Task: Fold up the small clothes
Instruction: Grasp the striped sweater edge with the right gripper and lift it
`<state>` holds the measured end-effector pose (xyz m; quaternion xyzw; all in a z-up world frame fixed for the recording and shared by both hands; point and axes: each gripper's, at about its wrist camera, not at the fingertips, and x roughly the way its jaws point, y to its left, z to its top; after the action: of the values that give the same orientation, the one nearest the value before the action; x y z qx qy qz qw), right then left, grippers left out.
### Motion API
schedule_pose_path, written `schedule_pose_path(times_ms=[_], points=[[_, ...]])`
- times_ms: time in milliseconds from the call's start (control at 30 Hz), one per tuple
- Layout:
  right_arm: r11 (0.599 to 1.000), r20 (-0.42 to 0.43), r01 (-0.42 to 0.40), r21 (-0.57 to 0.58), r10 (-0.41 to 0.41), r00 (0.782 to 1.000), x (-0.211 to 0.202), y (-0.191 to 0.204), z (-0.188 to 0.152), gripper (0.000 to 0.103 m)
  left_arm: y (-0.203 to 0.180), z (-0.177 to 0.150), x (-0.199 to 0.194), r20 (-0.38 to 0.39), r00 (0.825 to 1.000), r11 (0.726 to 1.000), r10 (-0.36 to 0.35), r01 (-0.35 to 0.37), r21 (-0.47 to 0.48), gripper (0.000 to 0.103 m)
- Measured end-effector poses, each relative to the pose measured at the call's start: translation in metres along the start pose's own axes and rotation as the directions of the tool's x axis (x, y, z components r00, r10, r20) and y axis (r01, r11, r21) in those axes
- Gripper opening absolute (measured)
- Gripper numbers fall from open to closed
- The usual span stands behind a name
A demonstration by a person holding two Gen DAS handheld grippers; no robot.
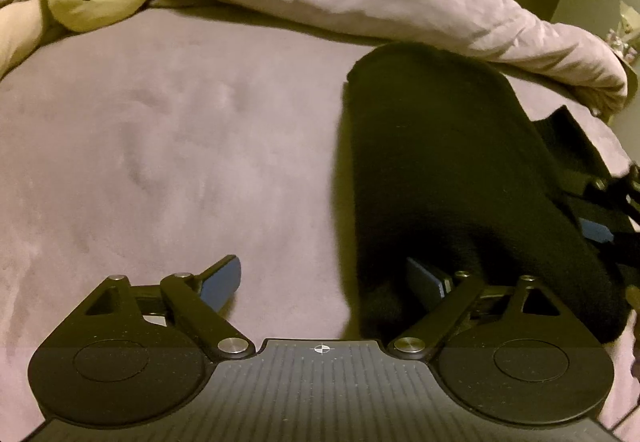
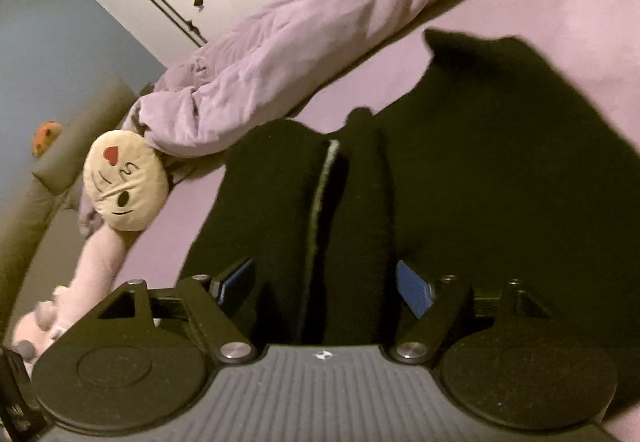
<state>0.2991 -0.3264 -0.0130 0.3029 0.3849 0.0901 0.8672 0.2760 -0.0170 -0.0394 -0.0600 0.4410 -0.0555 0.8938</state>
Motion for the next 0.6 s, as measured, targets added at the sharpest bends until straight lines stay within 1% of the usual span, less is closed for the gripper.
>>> schedule_pose_path(times_ms=[33, 100, 133, 167, 200, 233, 267, 300, 367, 400, 433, 500, 567, 600], points=[[1.000, -0.010, -0.018, 0.002, 0.018, 1.000, 0.006, 0.002, 0.002, 0.088, 0.001, 0.000, 0.000, -0.003, 1.000, 1.000, 0.000, 0.000, -0.002, 0.092], [0.999, -0.029, -0.042, 0.002, 0.042, 0.999, 0.017, 0.006, 0.005, 0.088, 0.002, 0.001, -0.001, -0.006, 1.000, 1.000, 0.002, -0.002, 0.000, 0.092], [0.999, -0.031, -0.044, -0.004, 0.044, 0.999, 0.021, 0.008, 0.007, 0.087, 0.001, 0.001, -0.001, -0.006, 1.000, 1.000, 0.005, -0.005, 0.003, 0.092], [0.999, -0.027, -0.049, -0.016, 0.049, 0.998, 0.024, 0.011, 0.008, 0.084, 0.000, 0.002, -0.002, -0.005, 1.000, 1.000, 0.007, -0.007, 0.007, 0.092], [0.998, -0.025, -0.052, -0.034, 0.052, 0.998, 0.025, 0.015, 0.009, 0.066, 0.000, 0.002, -0.002, -0.004, 1.000, 1.000, 0.010, -0.010, 0.010, 0.092], [0.997, -0.027, -0.057, -0.050, 0.056, 0.998, 0.026, 0.018, 0.009, 0.043, 0.000, 0.002, -0.002, -0.005, 1.000, 1.000, 0.012, -0.012, 0.011, 0.092], [0.997, -0.037, -0.059, -0.058, 0.057, 0.998, 0.028, 0.020, 0.010, 0.040, -0.001, 0.001, -0.002, -0.004, 1.000, 1.000, 0.013, -0.013, 0.010, 0.092], [0.996, -0.039, -0.054, -0.065, 0.052, 0.998, 0.028, 0.020, 0.009, 0.040, -0.001, 0.001, -0.001, -0.005, 1.000, 1.000, 0.012, -0.012, 0.009, 0.092], [0.996, -0.044, -0.048, -0.078, 0.045, 0.998, 0.030, 0.019, 0.009, 0.049, -0.002, 0.001, -0.001, -0.008, 1.000, 1.000, 0.012, -0.012, 0.001, 0.092], [0.996, -0.050, -0.041, -0.074, 0.037, 0.998, 0.033, 0.019, 0.009, 0.057, -0.002, 0.001, -0.001, -0.009, 1.000, 1.000, 0.011, -0.011, -0.002, 0.092], [0.997, -0.061, -0.044, -0.070, 0.040, 0.997, 0.036, 0.019, 0.009, 0.061, -0.002, 0.001, -0.001, -0.011, 1.000, 1.000, 0.012, -0.012, -0.003, 0.092], [0.996, -0.073, -0.043, -0.072, 0.038, 0.997, 0.043, 0.020, 0.009, 0.061, -0.002, 0.001, 0.000, -0.012, 1.000, 1.000, 0.015, -0.015, -0.002, 0.092], [0.997, -0.090, -0.057, -0.054, 0.052, 0.995, 0.051, 0.021, 0.010, 0.060, -0.001, 0.001, 0.000, -0.015, 1.000, 1.000, 0.020, -0.020, -0.004, 0.092], [0.997, -0.091, -0.056, -0.052, 0.051, 0.995, 0.053, 0.022, 0.010, 0.050, -0.001, 0.001, 0.001, -0.017, 1.000, 1.000, 0.021, -0.021, -0.007, 0.092]])
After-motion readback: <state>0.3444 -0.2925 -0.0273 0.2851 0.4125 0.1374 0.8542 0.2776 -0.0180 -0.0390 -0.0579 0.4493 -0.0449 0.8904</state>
